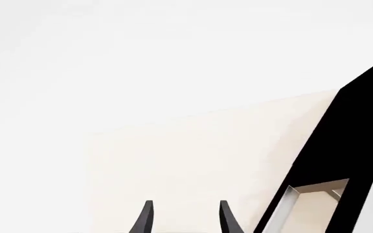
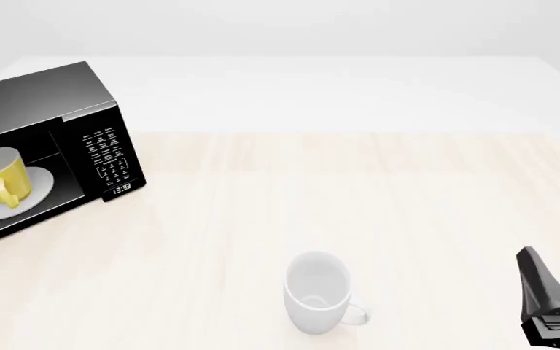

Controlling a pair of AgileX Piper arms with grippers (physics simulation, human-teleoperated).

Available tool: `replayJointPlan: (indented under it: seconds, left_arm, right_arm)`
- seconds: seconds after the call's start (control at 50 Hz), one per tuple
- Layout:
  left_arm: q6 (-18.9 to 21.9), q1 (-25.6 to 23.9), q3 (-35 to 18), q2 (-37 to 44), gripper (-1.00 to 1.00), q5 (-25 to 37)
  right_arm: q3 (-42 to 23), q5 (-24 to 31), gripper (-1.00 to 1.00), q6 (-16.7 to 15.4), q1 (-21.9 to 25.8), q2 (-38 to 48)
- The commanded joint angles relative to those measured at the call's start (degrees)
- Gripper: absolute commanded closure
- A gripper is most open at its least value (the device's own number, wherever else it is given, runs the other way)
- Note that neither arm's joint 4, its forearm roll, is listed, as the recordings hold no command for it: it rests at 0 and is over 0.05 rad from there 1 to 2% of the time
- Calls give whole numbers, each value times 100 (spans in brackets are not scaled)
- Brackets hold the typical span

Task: Put the yellow and white mug in the microwave and close it.

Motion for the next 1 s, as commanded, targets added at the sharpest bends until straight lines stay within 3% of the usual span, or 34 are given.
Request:
replayJointPlan:
  seconds: [0.02, 0.34, 1.0]
  left_arm:
    - [52, -285, 164, 134, -100, -135]
    - [53, -818, 322, 232, -100, -272]
    - [-335, -1967, 530, 434, -100, -501]
  right_arm:
    - [0, 0, -100, 0, 0, 0]
    - [0, 0, -100, -1, 0, 0]
    - [0, 0, -100, 0, 0, 0]
